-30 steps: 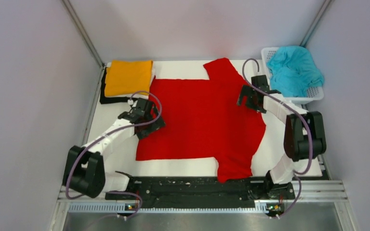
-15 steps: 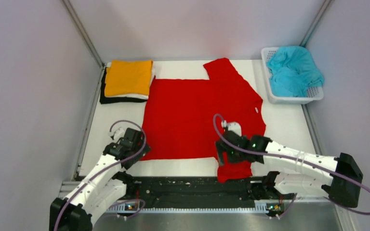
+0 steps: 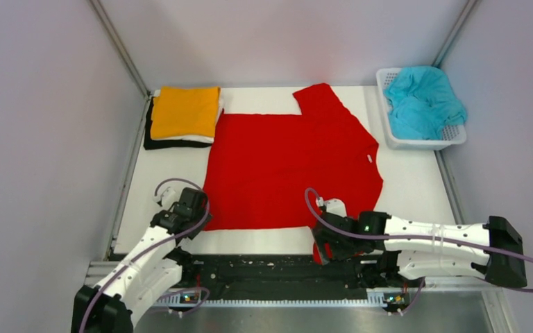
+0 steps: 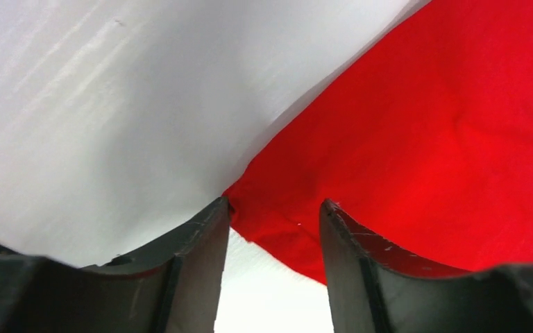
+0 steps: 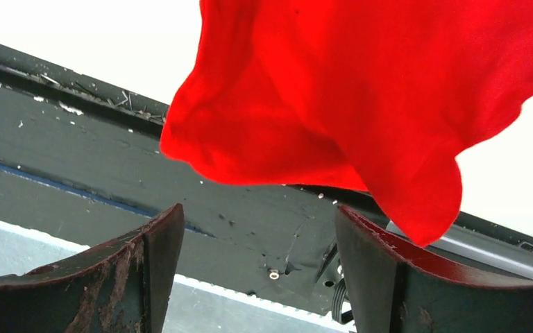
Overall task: Fold and stack the t-shirts
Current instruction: Grab the side of the flattened tshirt closest away from the robot with both arms
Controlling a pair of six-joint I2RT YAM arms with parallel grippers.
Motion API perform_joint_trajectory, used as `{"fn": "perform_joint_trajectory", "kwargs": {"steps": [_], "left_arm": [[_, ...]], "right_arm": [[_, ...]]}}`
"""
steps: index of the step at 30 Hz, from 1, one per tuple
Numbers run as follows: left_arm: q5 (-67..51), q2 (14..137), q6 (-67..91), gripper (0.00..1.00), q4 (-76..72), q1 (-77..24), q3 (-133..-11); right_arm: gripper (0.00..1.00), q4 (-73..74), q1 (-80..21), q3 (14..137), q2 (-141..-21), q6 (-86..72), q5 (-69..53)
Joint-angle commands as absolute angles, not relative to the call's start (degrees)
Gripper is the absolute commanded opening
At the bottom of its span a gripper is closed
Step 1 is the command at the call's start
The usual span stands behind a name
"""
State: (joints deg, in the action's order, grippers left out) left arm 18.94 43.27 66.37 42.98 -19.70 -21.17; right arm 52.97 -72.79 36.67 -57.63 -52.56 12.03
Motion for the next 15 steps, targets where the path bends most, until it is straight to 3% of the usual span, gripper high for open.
{"fn": "perform_joint_trajectory", "kwargs": {"steps": [1, 3, 6, 15], "left_arm": [[16.2, 48.6, 67.3, 0.48, 33.7, -19.5, -20.3], [14.8, 52.1, 66.4, 0.38, 32.0, -19.6, -21.1], [15.1, 56.4, 66.2, 0.01, 34.6, -19.6, -23.8], [16.2, 50.8, 64.5, 0.00, 37.3, -19.6, -24.7]], "right_arm": [[0.78, 51.4, -73.7, 36.3, -56.5, -52.0, 9.4], [0.77, 51.4, -73.6, 35.5, -56.1, -52.6, 8.8], [0.77, 51.4, -73.7, 34.2, -56.4, -53.8, 8.9], [0.65, 49.1, -71.2, 32.3, -64.9, -54.5, 14.8]]}}
